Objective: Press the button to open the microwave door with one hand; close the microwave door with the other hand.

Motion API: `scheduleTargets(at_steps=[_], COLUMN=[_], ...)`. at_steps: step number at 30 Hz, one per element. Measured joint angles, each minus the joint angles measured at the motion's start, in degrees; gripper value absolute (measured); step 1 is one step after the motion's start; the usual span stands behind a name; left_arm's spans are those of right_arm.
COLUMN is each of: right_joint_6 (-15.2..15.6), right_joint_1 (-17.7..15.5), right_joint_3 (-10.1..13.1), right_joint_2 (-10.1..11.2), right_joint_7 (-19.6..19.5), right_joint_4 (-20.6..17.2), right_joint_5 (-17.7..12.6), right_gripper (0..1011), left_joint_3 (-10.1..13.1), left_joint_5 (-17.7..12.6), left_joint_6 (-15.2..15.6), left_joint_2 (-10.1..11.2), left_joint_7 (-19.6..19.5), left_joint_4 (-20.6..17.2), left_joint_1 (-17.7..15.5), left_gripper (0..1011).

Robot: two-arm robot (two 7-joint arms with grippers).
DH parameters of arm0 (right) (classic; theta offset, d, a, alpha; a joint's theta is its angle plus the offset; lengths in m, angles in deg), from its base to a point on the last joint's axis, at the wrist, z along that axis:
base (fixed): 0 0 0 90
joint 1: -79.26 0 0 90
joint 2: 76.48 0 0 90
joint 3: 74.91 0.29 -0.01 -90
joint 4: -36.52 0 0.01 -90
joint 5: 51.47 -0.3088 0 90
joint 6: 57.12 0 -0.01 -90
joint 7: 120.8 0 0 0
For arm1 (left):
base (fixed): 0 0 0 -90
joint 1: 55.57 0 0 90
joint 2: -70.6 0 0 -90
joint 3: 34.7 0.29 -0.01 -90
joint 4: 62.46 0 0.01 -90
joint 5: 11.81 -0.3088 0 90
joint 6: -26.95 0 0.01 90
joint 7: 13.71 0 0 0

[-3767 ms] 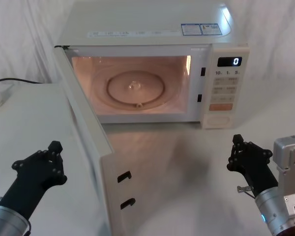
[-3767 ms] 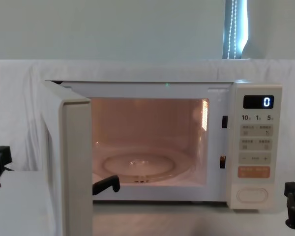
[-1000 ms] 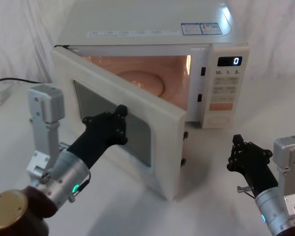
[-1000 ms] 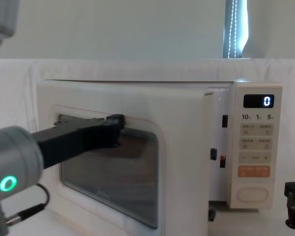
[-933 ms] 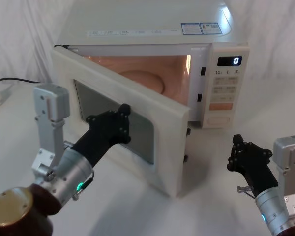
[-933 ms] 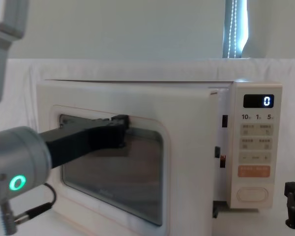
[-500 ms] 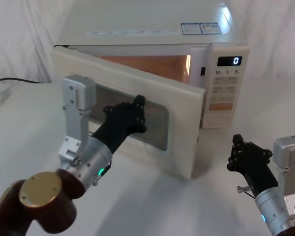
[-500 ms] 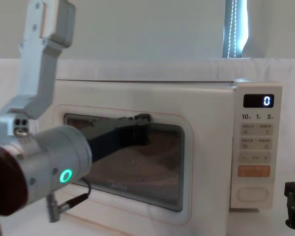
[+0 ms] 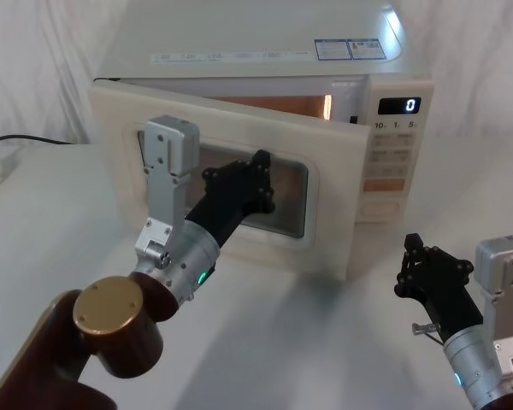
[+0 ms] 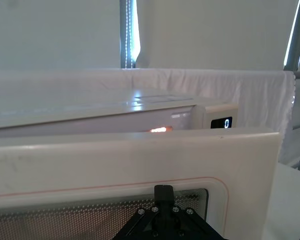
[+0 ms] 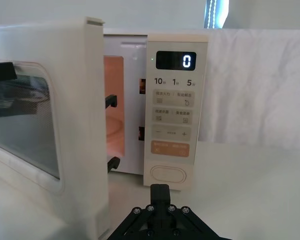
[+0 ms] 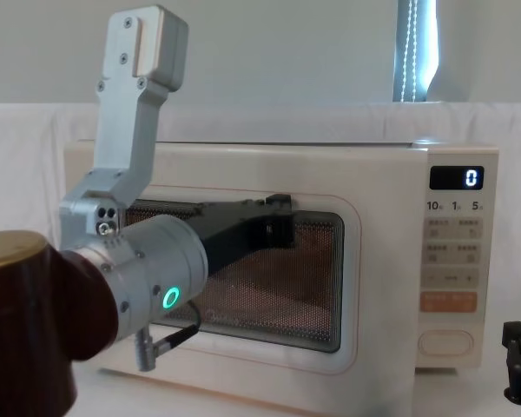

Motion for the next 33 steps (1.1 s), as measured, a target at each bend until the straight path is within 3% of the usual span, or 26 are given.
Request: scheduleTargets(at_steps=[22,33], right_joint_6=[0.0,0.0], right_joint_1=[0.0,0.0], right_joint_3=[0.0,0.0], right_joint_2=[0.0,0.0], right_joint_7=[0.0,0.0], right_joint_4=[0.0,0.0], right_joint_5=[0.0,0.0], right_gripper=[0,0], left_joint_3=[-0.51,-0.62], left_joint_5=[-1.83,-3.16], left_joint_6=[0.93,0.81], left_joint_2=[-2.69,-4.59], left_joint_7=[0.27,0.78], left_joint_4=[1.15,6.52], left_joint_1=[-2.85,-6.29], left_gripper=[0,0])
